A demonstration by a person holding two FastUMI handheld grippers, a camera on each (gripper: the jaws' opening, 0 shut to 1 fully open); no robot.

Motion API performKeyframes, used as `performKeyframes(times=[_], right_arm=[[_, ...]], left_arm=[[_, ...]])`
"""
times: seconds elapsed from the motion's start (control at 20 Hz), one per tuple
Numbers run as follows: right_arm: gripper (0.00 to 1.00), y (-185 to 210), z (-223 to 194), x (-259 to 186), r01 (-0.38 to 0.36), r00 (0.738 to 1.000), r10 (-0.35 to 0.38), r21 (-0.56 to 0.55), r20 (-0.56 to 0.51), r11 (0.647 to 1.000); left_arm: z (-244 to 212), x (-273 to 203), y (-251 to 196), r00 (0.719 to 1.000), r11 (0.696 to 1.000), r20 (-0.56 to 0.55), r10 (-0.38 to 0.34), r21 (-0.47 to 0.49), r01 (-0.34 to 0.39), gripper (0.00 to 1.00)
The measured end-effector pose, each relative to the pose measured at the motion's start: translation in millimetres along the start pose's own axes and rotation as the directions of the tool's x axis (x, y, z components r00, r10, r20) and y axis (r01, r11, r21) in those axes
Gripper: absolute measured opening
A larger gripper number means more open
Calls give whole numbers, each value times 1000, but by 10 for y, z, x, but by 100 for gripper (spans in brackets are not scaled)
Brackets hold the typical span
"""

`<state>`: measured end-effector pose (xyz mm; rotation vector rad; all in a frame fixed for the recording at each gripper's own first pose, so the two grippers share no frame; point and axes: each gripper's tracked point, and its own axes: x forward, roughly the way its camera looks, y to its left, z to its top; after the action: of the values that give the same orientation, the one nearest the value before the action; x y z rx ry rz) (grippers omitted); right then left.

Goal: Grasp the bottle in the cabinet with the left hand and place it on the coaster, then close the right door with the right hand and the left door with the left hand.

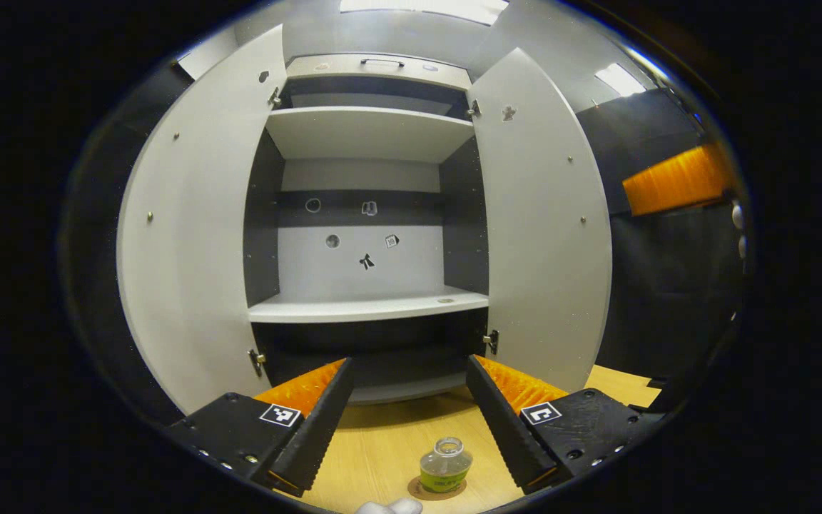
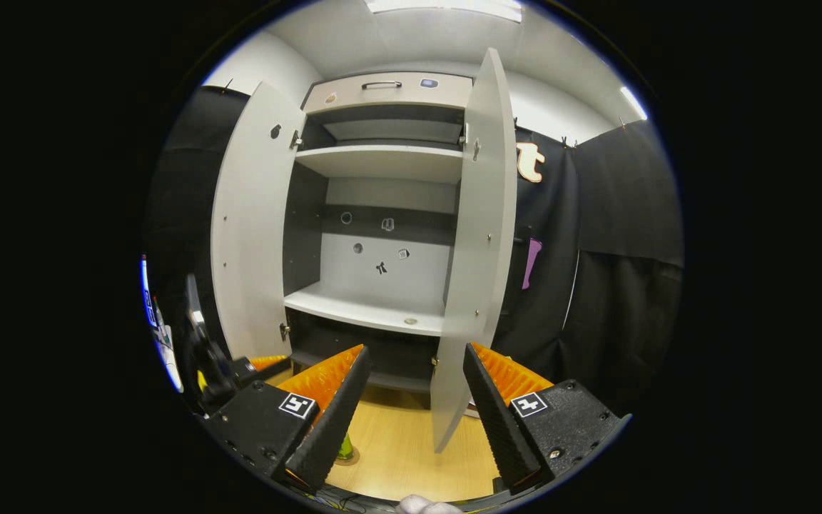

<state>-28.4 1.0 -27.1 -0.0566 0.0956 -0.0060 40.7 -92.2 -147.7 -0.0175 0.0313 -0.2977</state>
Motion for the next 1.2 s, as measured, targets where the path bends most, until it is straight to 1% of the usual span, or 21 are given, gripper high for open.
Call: performKeyframes(times=[0.05, 0.15, 0.25, 0.4, 0.5, 0.65, 0.7, 0.8, 1.0, 1.05, 1.1, 1.15, 1.2], right_arm=[[82, 12, 21, -2, -4, 1000, 4, 5, 8, 1000], [82, 32, 61, 3, -14, 1000, 14, 19, 22, 1000], [82, 53, 105, 26, -26, 999, 24, 34, 38, 999], [82, 49, 138, 71, -35, 998, 33, 44, 49, 998], [82, 22, 136, 102, -37, 998, 35, 52, 51, 998], [82, -87, 77, 153, -36, 999, 34, 59, 31, 998], [82, -180, 70, 178, -29, 999, 27, 58, 21, 998], [82, -517, 112, 232, 11, 1000, -12, 58, 19, 998], [82, -1408, 273, 360, 140, 989, -141, 36, 37, 990], [82, -1580, 332, 409, 159, 986, -160, 38, 47, 987], [82, -1714, 379, 470, 169, 984, -171, 40, 52, 985], [82, -1822, 413, 533, 171, 984, -173, 38, 49, 984], [82, -1900, 448, 615, 168, 984, -169, 39, 49, 985]], left_arm=[[142, -67, 90, 1000, 1000, 4, 19, 10, -19, 97], [362, -200, 320, 997, 997, -2, 78, 25, -78, 96], [505, -349, 545, 992, 992, -11, 125, 10, -124, 96], [659, -637, 833, 982, 982, -29, 185, -33, -186, 96], [720, -816, 997, 972, 972, -34, 233, -22, -234, 96], [770, -998, 1082, 961, 961, -43, 275, 6, -275, 97], [764, -1009, 1099, 959, 960, -45, 281, 8, -280, 96], [780, -1030, 1084, 958, 958, -41, 285, 6, -285, 97], [803, -969, 929, 961, 961, -42, 275, -16, -276, 97], [809, -951, 888, 960, 961, -45, 275, -18, -276, 97], [819, -930, 836, 960, 961, -48, 277, -16, -278, 97], [831, -909, 788, 959, 959, -48, 281, -13, -282, 99], [833, -890, 757, 958, 959, -49, 284, -9, -284, 97]])
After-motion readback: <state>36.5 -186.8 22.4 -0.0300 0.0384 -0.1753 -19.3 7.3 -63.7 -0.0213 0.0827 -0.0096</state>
